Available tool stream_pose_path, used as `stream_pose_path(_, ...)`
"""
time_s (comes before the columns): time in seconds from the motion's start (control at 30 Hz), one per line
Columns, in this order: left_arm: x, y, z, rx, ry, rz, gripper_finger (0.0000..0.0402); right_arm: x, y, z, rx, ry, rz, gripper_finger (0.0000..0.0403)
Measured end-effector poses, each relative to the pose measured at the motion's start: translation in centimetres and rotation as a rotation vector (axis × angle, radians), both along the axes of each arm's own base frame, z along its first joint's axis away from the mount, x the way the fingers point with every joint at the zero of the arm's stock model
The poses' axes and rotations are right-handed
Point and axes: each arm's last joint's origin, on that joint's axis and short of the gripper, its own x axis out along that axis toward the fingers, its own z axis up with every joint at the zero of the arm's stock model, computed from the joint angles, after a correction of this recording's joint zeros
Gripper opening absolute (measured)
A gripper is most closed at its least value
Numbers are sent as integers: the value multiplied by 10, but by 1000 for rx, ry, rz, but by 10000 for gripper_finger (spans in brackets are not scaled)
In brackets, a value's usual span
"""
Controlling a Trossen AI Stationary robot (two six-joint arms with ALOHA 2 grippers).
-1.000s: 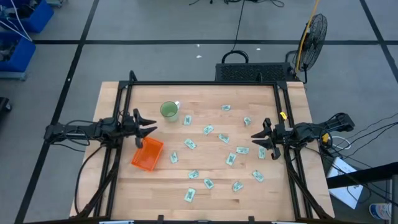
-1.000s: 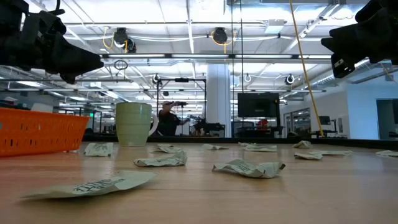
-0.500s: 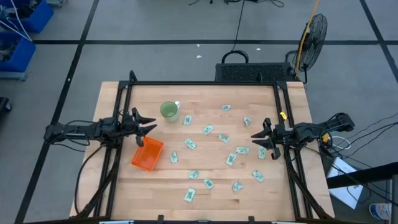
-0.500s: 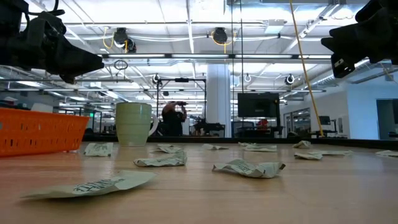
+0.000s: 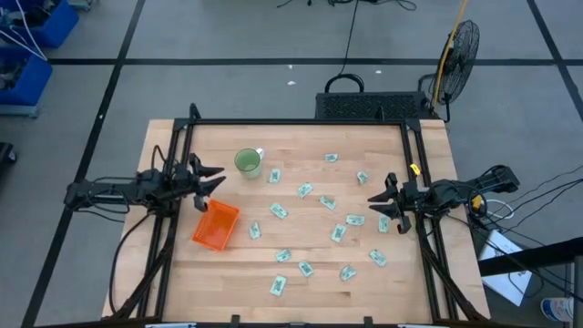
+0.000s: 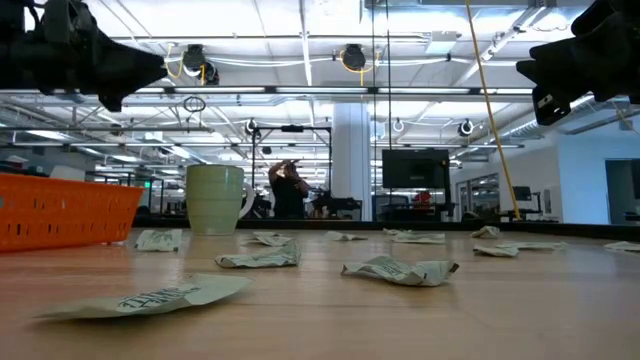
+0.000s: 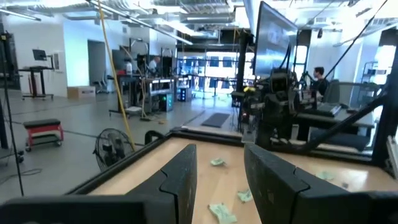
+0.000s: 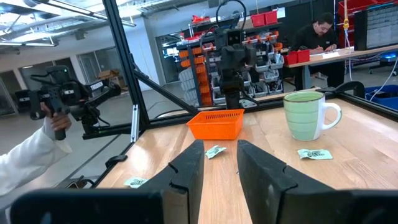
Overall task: Pick and place Stevia / Truvia into bins
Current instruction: Put the stevia packet into the orange bin
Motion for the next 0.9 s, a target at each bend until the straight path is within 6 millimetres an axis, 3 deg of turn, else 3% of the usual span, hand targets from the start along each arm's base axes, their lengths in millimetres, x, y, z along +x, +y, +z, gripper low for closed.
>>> stream_pose_path(0.23, 11, 0, 40, -42, 121, -4, 138, 0, 0, 0, 0, 0, 0, 91)
stream_pose_path(0.47, 59, -1, 73, -8, 281, -8, 138, 0, 0, 0, -7, 1, 3, 91)
stream_pose_path(0.6, 87, -3, 91, -5, 320, -23, 138, 0, 4, -7, -273, 27, 116, 91)
stream_pose_path(0.7, 104, -4, 98, -8, 340, -26, 138, 1, 4, -7, -370, 21, 120, 91)
stream_pose_path(0.9, 123, -5, 98, 1, 380, -35, 138, 1, 4, -5, -384, -3, 110, 91)
